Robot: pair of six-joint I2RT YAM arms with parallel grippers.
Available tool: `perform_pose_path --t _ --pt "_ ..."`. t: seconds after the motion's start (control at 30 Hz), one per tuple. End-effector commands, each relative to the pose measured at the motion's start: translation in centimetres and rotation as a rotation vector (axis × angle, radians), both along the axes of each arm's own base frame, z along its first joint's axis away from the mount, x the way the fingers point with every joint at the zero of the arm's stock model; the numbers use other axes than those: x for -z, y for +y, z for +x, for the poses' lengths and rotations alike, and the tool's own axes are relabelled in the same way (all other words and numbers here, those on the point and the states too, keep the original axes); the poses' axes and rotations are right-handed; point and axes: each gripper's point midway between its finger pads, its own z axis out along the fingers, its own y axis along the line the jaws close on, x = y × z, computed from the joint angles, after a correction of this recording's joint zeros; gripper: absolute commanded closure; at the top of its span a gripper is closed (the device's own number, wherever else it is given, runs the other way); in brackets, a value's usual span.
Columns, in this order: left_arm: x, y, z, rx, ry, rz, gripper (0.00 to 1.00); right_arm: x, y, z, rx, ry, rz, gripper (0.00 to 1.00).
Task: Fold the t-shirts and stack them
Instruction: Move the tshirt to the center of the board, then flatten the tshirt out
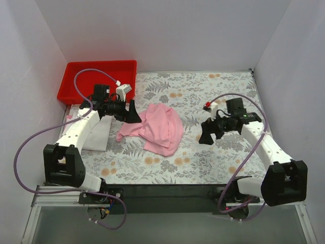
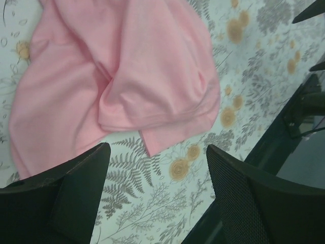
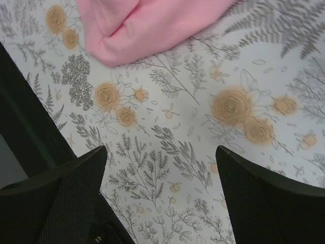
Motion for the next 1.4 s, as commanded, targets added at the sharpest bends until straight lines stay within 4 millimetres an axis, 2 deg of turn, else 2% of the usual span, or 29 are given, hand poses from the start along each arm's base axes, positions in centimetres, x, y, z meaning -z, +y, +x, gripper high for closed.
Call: perform_pose_path --t 0.0,0.03,0.1,0.13,0.23,0.33,0.37,0.5,0.57,0.6,0.67,0.7,0.73,0.77,0.83,0.87,0.93,0.97,1.0,1.03,1.07,1.13,1.17,1.2,1.27,1.33,1.37 --pt "3.0 2.6 -0.9 -0.016 -0.027 0.158 0.25 -1.0 4.7 0.7 -0.163 -0.081 -0.027 0.07" --pt "4.0 2.8 -1.4 -0.014 -0.009 0.178 0.26 -0.6 6.3 0.0 -0.221 -0.075 -0.039 0.09" --pt "4.7 3.0 -1.4 -0.023 0.002 0.199 0.28 0.3 8.0 0.3 -0.268 -0.039 -0.042 0.12" --pt "5.3 3.1 -1.4 -0.027 0.02 0.214 0.28 0.6 9.4 -0.4 -0.316 -0.03 -0.042 0.13" --pt "6.3 3.7 -1.2 -0.056 0.038 0.258 0.28 1.8 12.2 -0.4 -0.365 -0.026 -0.051 0.13" --pt "8.1 4.4 -1.4 -0.071 0.076 0.312 0.27 4.1 14.0 -0.5 -0.387 -0.032 -0.096 0.12" --pt "8.3 4.7 -1.3 -0.078 0.081 0.325 0.27 4.1 14.4 -0.5 -0.387 -0.048 -0.103 0.12" --pt "9.2 5.1 -1.3 -0.096 0.087 0.356 0.25 6.3 15.9 0.0 -0.382 -0.072 -0.173 0.14" --pt "8.6 4.2 -1.6 -0.066 0.087 0.307 0.26 6.6 16.4 0.7 -0.362 -0.084 -0.197 0.25" --pt "7.9 3.6 -1.8 -0.044 0.071 0.281 0.26 7.5 16.2 0.9 -0.353 -0.072 -0.224 0.28" --pt "7.1 2.0 -2.9 0.035 0.042 0.228 0.26 8.4 15.4 1.7 -0.325 -0.094 -0.274 0.51" --pt "5.9 1.0 -3.4 0.07 0.014 0.174 0.27 8.8 15.0 1.8 -0.318 -0.099 -0.282 0.62" --pt "5.9 0.4 -3.8 0.09 -0.009 0.155 0.28 8.8 14.6 2.0 -0.306 -0.096 -0.281 0.85" --pt "5.7 0.0 -3.9 0.086 -0.016 0.144 0.29 8.2 14.3 2.0 -0.304 -0.11 -0.275 0.98" --pt "6.2 -0.8 -3.9 0.097 -0.037 0.159 0.32 7.9 13.1 1.7 -0.295 -0.12 -0.277 0.99" --pt "6.3 -1.2 -3.9 0.1 -0.032 0.158 0.33 6.6 12.7 1.8 -0.289 -0.156 -0.26 0.99" --pt "6.3 -2.4 -3.6 0.124 -0.038 0.149 0.38 6.1 11.3 1.4 -0.292 -0.164 -0.263 0.99" --pt "6.3 -3.0 -3.7 0.134 -0.039 0.142 0.38 4.8 10.9 1.3 -0.29 -0.195 -0.246 0.99" --pt "6.1 -3.7 -3.3 0.132 -0.051 0.131 0.38 4.6 10.3 1.2 -0.297 -0.21 -0.255 0.99" --pt "6.7 -4.6 -3.2 0.136 -0.055 0.16 0.36 4.8 9.4 0.9 -0.291 -0.204 -0.268 0.99" --pt "7.0 -5.0 -3.0 0.127 -0.061 0.174 0.34 4.1 8.9 0.9 -0.285 -0.232 -0.262 0.99" --pt "8.0 -5.6 -1.7 0.072 -0.079 0.233 0.3 4.4 7.8 0.9 -0.266 -0.233 -0.272 0.99" --pt "9.0 -5.7 -1.5 0.063 -0.052 0.242 0.29 4.1 7.9 0.8 -0.266 -0.237 -0.262 0.99" --pt "9.1 -5.9 -0.8 0.052 -0.048 0.241 0.29 3.9 8.2 0.6 -0.27 -0.229 -0.246 0.99" --pt "10.5 -5.8 -0.3 0.019 -0.002 0.271 0.32 3.3 9.5 0.1 -0.27 -0.191 -0.177 0.77" --pt "11.2 -5.8 0.3 0.004 0.017 0.297 0.38 3.1 10.4 0.1 -0.263 -0.163 -0.129 0.43" --pt "11.6 -5.5 0.4 -0.001 0.025 0.316 0.54 3.4 10.8 0.3 -0.245 -0.143 -0.119 0.41"
